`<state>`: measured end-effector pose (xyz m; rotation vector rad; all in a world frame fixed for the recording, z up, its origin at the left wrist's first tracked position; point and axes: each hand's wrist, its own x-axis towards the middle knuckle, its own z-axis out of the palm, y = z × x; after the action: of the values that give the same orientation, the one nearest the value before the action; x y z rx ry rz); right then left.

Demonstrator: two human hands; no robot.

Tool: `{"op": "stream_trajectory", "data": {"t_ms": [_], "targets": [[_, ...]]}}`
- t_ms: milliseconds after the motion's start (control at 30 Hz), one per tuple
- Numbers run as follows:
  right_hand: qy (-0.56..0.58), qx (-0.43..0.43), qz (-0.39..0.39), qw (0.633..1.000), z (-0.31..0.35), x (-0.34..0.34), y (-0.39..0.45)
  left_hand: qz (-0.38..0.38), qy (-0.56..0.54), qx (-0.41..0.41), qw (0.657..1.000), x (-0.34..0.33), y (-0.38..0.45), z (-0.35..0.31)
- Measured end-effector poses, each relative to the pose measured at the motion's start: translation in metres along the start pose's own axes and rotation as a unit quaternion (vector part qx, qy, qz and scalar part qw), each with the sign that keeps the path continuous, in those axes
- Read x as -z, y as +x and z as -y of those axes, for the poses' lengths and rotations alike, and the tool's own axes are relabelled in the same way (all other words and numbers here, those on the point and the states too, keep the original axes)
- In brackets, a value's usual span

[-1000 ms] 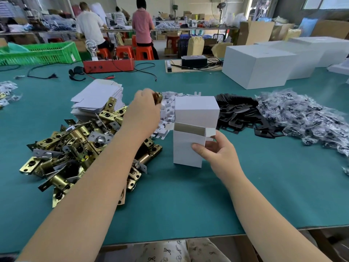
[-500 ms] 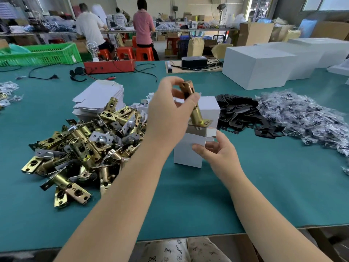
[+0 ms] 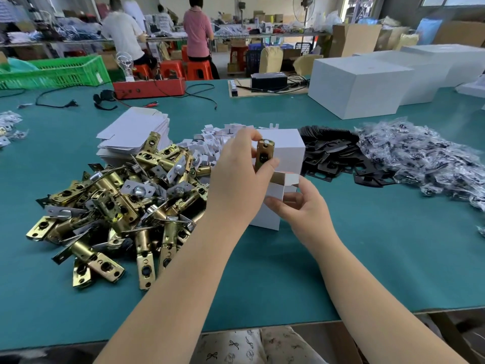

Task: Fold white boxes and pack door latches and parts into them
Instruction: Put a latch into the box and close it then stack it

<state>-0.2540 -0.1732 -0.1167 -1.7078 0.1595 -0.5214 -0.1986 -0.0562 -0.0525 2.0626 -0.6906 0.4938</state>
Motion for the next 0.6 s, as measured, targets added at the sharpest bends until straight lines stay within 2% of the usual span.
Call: {"op": "stream_trajectory", "data": {"t_ms": [67, 200, 367, 533, 600], "targets": [[-0.001, 0.002, 0.000, 1.000, 0.001, 0.000, 0.000, 0.007, 0.037, -0.011, 0.999, -0.006, -0.007, 0.004], [0.003, 0.002, 0.002, 1.000, 0.002, 0.000, 0.000, -0.039, 0.098, -0.030, 0.994, -0.012, -0.017, 0.015], [0.018, -0.026, -0.006, 0.999, -0.001, 0.001, 0.002, 0.020, -0.046, 0.024, 0.998, -0.011, -0.021, 0.033], [0.034, -0.031, 0.000, 0.999, -0.007, 0.002, 0.003, 0.053, -0.184, 0.095, 0.977, -0.009, -0.029, 0.050], [0.036, -0.026, 0.021, 0.999, -0.007, 0.003, 0.003, 0.076, -0.191, 0.113, 0.972, -0.012, -0.031, 0.056]]}}
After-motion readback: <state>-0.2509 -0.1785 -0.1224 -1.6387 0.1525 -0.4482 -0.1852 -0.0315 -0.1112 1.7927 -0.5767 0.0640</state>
